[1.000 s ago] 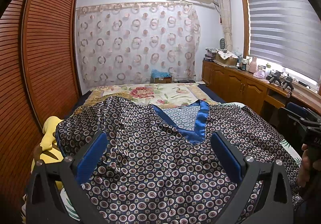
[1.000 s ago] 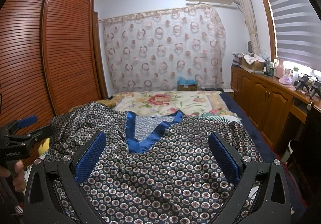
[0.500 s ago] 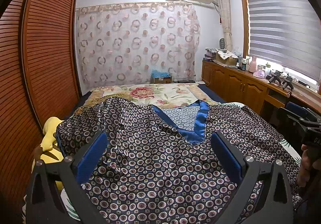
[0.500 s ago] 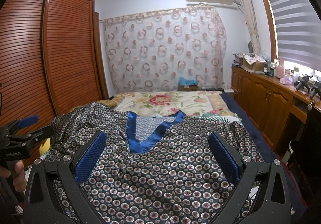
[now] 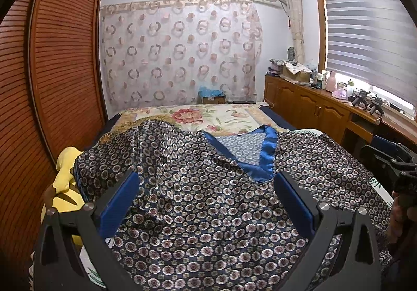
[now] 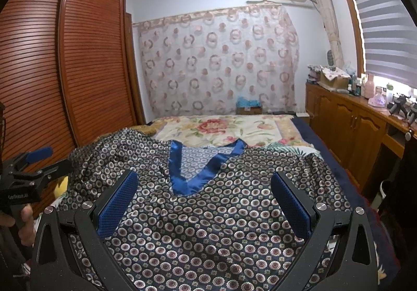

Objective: Fold small clothes

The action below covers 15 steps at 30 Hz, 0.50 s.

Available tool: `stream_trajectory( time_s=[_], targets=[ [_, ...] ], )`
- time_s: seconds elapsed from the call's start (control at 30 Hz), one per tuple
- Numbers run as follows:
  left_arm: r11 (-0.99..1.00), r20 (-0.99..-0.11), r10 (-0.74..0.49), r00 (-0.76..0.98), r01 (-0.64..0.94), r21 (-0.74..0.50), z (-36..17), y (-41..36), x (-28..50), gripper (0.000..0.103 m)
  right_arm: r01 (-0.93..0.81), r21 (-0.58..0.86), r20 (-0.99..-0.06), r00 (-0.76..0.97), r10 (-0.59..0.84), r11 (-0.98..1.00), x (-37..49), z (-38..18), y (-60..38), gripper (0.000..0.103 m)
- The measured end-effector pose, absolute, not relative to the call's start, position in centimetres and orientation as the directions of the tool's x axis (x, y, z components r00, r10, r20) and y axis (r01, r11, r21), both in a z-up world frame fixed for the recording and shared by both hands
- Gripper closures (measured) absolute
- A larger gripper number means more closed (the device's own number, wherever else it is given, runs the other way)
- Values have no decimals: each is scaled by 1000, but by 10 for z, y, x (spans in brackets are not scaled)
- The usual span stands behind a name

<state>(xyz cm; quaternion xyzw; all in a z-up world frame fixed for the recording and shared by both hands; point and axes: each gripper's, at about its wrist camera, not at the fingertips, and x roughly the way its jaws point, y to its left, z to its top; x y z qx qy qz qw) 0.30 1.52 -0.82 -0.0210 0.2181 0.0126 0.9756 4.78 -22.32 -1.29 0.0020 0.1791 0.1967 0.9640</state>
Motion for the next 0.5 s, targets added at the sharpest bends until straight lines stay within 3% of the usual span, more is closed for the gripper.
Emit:
stream_trajectory(
  time_s=[0.5],
  targets=[
    [991,-511,67,857,-115,-63,-41,93,6,0,-444,75,-419,799,432,893,66,-48,-202,0]
  ],
)
